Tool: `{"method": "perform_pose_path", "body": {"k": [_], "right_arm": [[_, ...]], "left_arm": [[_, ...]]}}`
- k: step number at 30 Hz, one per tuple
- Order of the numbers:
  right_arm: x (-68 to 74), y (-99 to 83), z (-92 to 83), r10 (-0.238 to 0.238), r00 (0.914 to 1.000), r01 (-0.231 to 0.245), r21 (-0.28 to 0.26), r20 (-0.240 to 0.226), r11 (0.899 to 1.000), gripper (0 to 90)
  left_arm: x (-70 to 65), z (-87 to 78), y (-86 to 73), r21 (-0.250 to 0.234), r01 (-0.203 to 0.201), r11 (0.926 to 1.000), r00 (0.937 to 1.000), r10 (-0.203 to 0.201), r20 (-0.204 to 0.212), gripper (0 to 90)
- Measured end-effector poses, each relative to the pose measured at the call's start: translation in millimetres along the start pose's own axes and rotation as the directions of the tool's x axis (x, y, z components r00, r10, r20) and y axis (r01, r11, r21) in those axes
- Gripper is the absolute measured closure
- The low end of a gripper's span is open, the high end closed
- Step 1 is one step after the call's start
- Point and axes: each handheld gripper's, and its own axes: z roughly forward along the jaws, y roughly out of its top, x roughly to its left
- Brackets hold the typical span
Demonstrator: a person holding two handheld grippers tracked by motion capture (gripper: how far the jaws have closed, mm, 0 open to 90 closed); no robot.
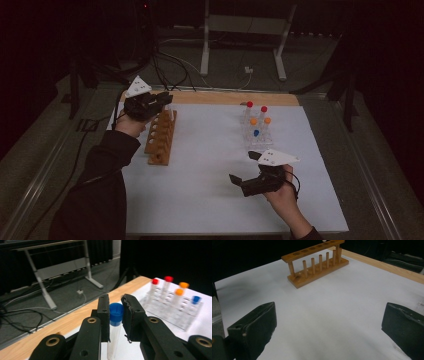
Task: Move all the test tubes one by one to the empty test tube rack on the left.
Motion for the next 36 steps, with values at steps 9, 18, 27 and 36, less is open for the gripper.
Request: {"method": "perform_pose_path", "body": {"k": [9, 18, 27, 36], "right_arm": [[-0.6, -0.4, 0.4, -0.002, 1.0, 0.002, 0.004, -0.008, 1.0, 0.0], [-0.6, 0.0, -0.8, 0.005, 0.9998, -0.005, 0.004, -0.02, 1.0, 0.0], [-2.4, 0.1, -1.9, 0.006, 0.9998, -0.006, 0.003, -0.02, 1.0, 0.0], [-3.3, 0.4, -2.9, 0.009, 0.9997, -0.009, 0.001, -0.024, 1.0, 0.0]], "left_arm": [[32.3, 8.4, -2.5, -0.025, 0.065, 0.9976, 0.9936, -0.067, -0.09, 77.7], [51.5, 26.8, -10.1, -0.025, 0.096, 0.9951, 0.9783, -0.099, -0.182, 77.7], [59.9, 46.6, -25.3, -0.006, 0.118, 0.993, 0.9654, -0.116, -0.234, 77.7], [61.5, 58.9, -48.8, 0.037, 0.145, 0.9887, 0.9622, -0.132, -0.238, 77.6]]}}
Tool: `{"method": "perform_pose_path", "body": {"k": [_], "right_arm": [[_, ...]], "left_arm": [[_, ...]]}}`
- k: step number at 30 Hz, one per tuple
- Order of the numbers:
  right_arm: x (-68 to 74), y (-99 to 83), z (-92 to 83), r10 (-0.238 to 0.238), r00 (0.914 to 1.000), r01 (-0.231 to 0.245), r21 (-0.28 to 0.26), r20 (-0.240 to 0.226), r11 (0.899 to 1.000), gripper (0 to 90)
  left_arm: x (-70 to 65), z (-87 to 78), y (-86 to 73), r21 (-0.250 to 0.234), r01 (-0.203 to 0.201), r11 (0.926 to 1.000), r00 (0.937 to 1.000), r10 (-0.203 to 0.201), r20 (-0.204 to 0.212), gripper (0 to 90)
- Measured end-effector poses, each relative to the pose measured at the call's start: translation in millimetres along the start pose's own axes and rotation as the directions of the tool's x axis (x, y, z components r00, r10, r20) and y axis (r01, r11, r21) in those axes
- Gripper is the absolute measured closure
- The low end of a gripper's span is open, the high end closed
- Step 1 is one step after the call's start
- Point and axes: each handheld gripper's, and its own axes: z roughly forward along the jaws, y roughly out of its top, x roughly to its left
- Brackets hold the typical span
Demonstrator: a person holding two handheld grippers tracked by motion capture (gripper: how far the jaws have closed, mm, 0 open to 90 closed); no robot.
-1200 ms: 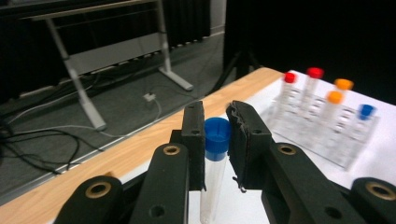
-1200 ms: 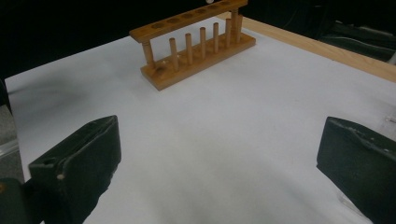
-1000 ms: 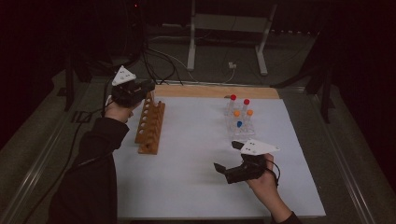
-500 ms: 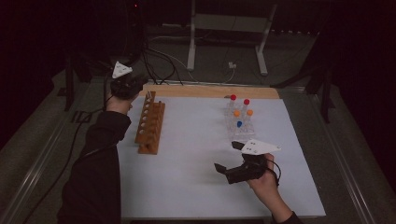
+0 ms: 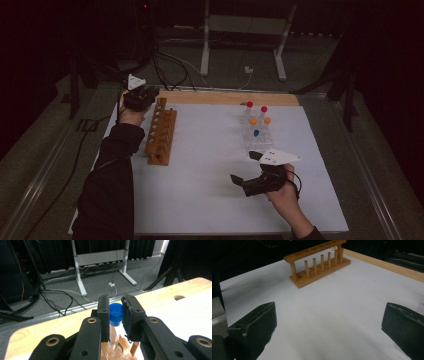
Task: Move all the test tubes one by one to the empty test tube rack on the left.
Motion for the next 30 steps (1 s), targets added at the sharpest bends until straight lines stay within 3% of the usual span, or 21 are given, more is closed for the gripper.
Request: {"method": "perform_pose_path", "body": {"k": [10, 12, 15, 19, 25, 27, 30], "right_arm": [[-1.8, 0.6, -4.3, 0.004, 0.9998, -0.003, -0.028, 0.021, 1.0, 3.5], [-2.4, 1.1, -4.7, 0.004, 1.0, -0.003, -0.023, 0.008, 1.0, 3.4], [-0.9, 1.4, -4.7, -0.011, 0.9999, 0.011, -0.023, 0.008, 1.0, 2.9], [-0.9, 1.8, -4.5, -0.011, 0.9999, 0.01, -0.032, -0.009, 0.999, 1.4], [-0.7, 4.2, -9.1, -0.056, 0.9982, 0.054, -0.119, -0.018, 0.991, 1.3], [-1.1, 5.7, -10.3, -0.072, 0.9972, 0.069, -0.123, -0.019, 0.99, 1.3], [-2.6, 7.7, -12.3, -0.08, 0.9968, 0.078, -0.118, -0.009, 0.99, 1.4]], "left_arm": [[-4.5, 10.9, -23.1, 0.039, 0.001, 0.9992, 1.0, -0.001, 0.007, 77.6], [-4.8, 11.8, -26.1, 0.04, -0.009, 0.9992, 1.0, 0.009, 0.001, 77.6], [-4.9, 11.9, -27.5, 0.036, -0.005, 0.9993, 1.0, 0.005, 0.002, 77.5], [-6.6, 12.5, -27.1, 0.049, -0.03, 0.9983, 0.9995, 0.03, 0.007, 77.3], [-5.1, 11.2, -24.1, 0.075, -0.021, 0.997, 0.9997, 0.02, 0.015, 76.6], [-4.4, 8.3, -22.0, 0.083, -0.008, 0.9965, 0.9998, 0.006, 0.018, 74.2], [-5.1, -0.1, -15.6, 0.086, 0.003, 0.9963, 0.9997, -0.005, 0.023, 58.0]]}}
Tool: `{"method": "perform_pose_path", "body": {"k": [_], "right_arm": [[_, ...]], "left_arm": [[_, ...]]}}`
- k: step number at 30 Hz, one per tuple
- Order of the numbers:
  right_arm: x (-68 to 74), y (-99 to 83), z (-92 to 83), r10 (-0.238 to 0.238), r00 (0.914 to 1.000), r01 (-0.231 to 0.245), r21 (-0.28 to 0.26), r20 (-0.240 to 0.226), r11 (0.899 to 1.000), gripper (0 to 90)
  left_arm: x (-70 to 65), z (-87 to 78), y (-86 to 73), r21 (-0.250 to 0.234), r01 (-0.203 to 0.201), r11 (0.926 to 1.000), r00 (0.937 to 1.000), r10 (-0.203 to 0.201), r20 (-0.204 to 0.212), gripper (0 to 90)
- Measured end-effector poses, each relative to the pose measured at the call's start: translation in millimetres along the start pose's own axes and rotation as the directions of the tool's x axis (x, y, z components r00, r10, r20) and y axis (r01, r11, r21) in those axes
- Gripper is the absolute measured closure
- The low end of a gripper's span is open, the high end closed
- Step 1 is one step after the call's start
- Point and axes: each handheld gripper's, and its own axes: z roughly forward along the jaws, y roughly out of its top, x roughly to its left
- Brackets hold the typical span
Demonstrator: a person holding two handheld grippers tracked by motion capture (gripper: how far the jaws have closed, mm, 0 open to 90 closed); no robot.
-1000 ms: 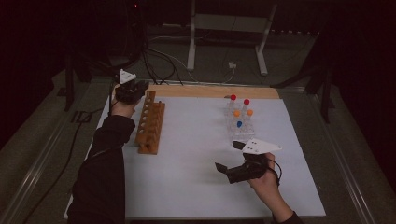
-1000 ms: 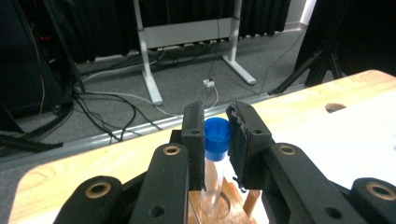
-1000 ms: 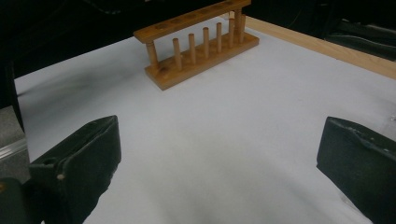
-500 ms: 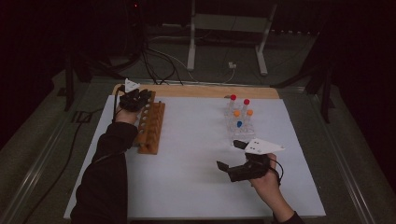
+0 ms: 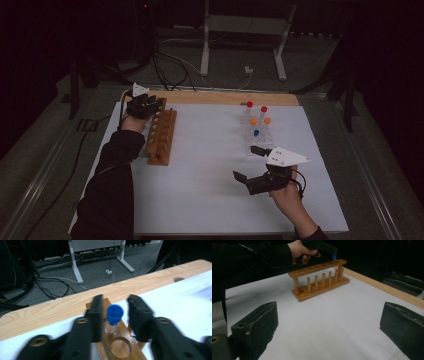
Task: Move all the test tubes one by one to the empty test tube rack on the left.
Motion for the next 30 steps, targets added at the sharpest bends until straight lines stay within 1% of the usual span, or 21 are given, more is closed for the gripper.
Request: {"method": "perform_pose_path", "body": {"k": [2, 4, 7, 9, 10, 11, 12, 13, 14, 16, 17, 18, 20, 21, 23, 24, 26, 27, 28, 29, 30], "right_arm": [[-1.3, 1.2, -1.7, -0.001, 0.9999, 0.002, -0.006, 0.013, 1.0, 1.3], [-4.0, 2.6, -2.9, 0.008, 0.9999, -0.008, 0.002, 0.008, 1.0, 1.4], [-8.2, 3.9, -5.7, 0.021, 0.9997, -0.022, 0.01, 0.013, 1.0, 3.6], [-10.8, 4.6, -7.6, 0.027, 0.9996, -0.027, 0.013, 0.012, 1.0, 3.6], [-11.7, 5.2, -9.0, 0.029, 0.9994, -0.029, 0.015, 0.022, 0.999, 3.5], [-12.4, 6.2, -10.3, 0.032, 0.9992, -0.032, 0.015, 0.026, 0.999, 3.5], [-13.4, 7.6, -11.3, 0.03, 0.9992, -0.03, 0.023, 0.027, 0.999, 3.4], [-14.0, 9.1, -12.6, 0.025, 0.9989, -0.026, 0.025, 0.041, 0.999, 2.8], [-14.9, 10.7, -13.7, 0.02, 0.9985, -0.021, 0.027, 0.051, 0.999, 2.4], [-17.7, 14.0, -16.5, 0.028, 0.9973, -0.029, 0.023, 0.069, 0.999, 1.1], [-19.8, 15.7, -17.6, 0.028, 0.9969, -0.03, 0.021, 0.074, 0.999, 1.0], [-22.0, 17.4, -18.6, 0.033, 0.9962, -0.035, 0.019, 0.081, 0.999, 1.0], [-26.8, 20.4, -20.3, 0.04, 0.9949, -0.041, 0.016, 0.093, 0.999, 1.0], [-29.9, 21.5, -20.7, 0.048, 0.9943, -0.05, 0.02, 0.095, 0.999, 1.1], [-36.3, 23.1, -20.8, 0.061, 0.9919, -0.063, 0.022, 0.111, 0.998, 1.1], [-39.5, 23.6, -20.7, 0.066, 0.9904, -0.069, 0.017, 0.121, 0.998, 1.1], [-45.6, 24.6, -20.2, 0.07, 0.9863, -0.074, 0.021, 0.149, 0.997, 1.1], [-49.0, 24.9, -20.1, 0.082, 0.9851, -0.086, 0.018, 0.151, 0.996, 1.1], [-52.2, 25.0, -19.8, 0.082, 0.9835, -0.086, 0.017, 0.161, 0.996, 1.1], [-54.4, 24.9, -19.1, 0.082, 0.9799, -0.087, 0.019, 0.182, 0.996, 1.1], [-57.1, 24.4, -18.1, 0.077, 0.9785, -0.083, 0.026, 0.192, 0.996, 1.1]], "left_arm": [[-1.5, -7.5, 3.9, 0.007, 0.003, 1.0, 1.0, -0.003, -0.004, 46.7], [-2.8, -16.2, 7.4, 0.003, 0.008, 1.0, 0.9998, -0.008, 0.019, 39.6], [-6.8, -29.6, 11.8, -0.003, 0.01, 0.9999, 0.9972, -0.01, 0.074, 28.5], [-10.4, -38.6, 13.3, -0.009, 0.016, 0.9998, 0.9921, -0.014, 0.124, 20.1], [-12.9, -42.9, 13.8, -0.01, 0.008, 0.9999, 0.9907, -0.007, 0.136, 16.5], [-15.5, -47.7, 13.8, -0.02, 0.001, 0.9998, 0.9877, 0.002, 0.156, 15.9], [-17.9, -52.0, 13.8, -0.024, -0.007, 0.9997, 0.9834, 0.012, 0.181, 13.5], [-20.5, -55.9, 13.8, -0.021, -0.012, 0.9997, 0.9799, 0.015, 0.199, 10.0], [-22.9, -59.7, 13.4, -0.024, -0.013, 0.9996, 0.9724, 0.018, 0.233, 7.9], [-29.0, -67.5, 12.5, -0.025, -0.029, 0.9993, 0.9657, 0.034, 0.257, 3.1], [-31.9, -71.2, 11.7, -0.028, -0.028, 0.9992, 0.9606, 0.035, 0.276, 2.8], [-35.4, -75.2, 10.5, -0.03, -0.032, 0.999, 0.9592, 0.039, 0.28, 2.1], [-41.5, -82.8, 7.7, -0.036, -0.045, 0.9983, 0.9472, 0.054, 0.316, 1.7], [-44.9, -86.5, 5.9, -0.038, -0.052, 0.9979, 0.9461, 0.062, 0.318, 1.3], [-50.4, -93.3, 2.0, -0.043, -0.056, 0.9975, 0.9345, 0.068, 0.349, 1.3], [-53.7, -96.5, 0.1, -0.04, -0.064, 0.9972, 0.9338, 0.074, 0.35, 1.2], [-59.4, -102.5, -4.5, -0.043, -0.07, 0.9966, 0.9233, 0.081, 0.375, 1.3], [-62.7, -105.5, -7.0, -0.043, -0.076, 0.9962, 0.9189, 0.087, 0.385, 1.2], [-66.2, -108.3, -9.8, -0.044, -0.085, 0.9954, 0.9122, 0.095, 0.398, 1.3], [-69.8, -110.9, -12.9, -0.043, -0.096, 0.9945, 0.9086, 0.105, 0.404, 1.3], [-73.6, -113.5, -16.3, -0.042, -0.1, 0.9941, 0.9031, 0.108, 0.416, 1.2]]}}
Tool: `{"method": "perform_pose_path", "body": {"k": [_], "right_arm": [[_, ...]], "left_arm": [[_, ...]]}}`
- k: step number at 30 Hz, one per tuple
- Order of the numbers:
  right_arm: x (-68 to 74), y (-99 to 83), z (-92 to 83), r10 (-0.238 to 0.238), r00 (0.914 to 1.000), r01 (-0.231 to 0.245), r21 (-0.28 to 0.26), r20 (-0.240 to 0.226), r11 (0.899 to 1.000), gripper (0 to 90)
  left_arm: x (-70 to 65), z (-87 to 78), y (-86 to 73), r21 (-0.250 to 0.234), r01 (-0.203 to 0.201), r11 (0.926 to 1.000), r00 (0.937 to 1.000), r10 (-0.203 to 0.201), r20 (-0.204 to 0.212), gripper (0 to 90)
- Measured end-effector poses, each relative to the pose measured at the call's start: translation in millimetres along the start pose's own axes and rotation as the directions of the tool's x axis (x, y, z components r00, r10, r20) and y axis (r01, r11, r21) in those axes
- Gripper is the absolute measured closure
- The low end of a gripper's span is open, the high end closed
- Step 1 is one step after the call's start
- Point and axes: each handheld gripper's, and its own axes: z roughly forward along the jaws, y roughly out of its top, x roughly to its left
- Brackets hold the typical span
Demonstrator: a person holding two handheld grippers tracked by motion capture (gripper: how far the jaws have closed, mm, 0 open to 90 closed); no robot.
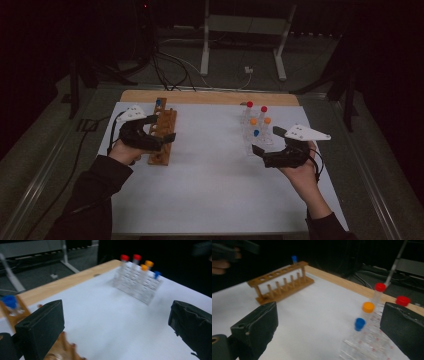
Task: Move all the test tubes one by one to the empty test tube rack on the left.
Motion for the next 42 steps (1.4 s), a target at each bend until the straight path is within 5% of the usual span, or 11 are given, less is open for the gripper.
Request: {"method": "perform_pose_path", "body": {"k": [12, 18, 27, 42], "right_arm": [[-26.9, -33.2, 28.7, 0.078, 0.9945, -0.085, 0.104, 0.07, 0.991, 15.4], [-30.7, -46.3, 43.4, 0.072, 0.9941, -0.084, 0.162, 0.081, 0.983, 33.3], [-40.6, -48.4, 62.0, 0.097, 0.9887, -0.117, 0.185, 0.114, 0.976, 56.6], [-40.6, -46.7, 75.2, 0.059, 0.9892, -0.087, 0.218, 0.135, 0.972, 76.4]], "left_arm": [[-47.7, -2.8, -39.9, -0.002, -0.032, 0.9995, 0.9925, 0.032, 0.118, 1.2], [-61.5, 1.3, -50.5, 0.015, -0.054, 0.9984, 0.9871, 0.051, 0.152, 1.3], [-65.4, 6.1, -55.8, 0.035, -0.07, 0.9969, 0.9841, 0.064, 0.166, 1.3], [-63.3, 6.8, -56.4, 0.038, -0.07, 0.9969, 0.9831, 0.062, 0.172, 1.3]]}}
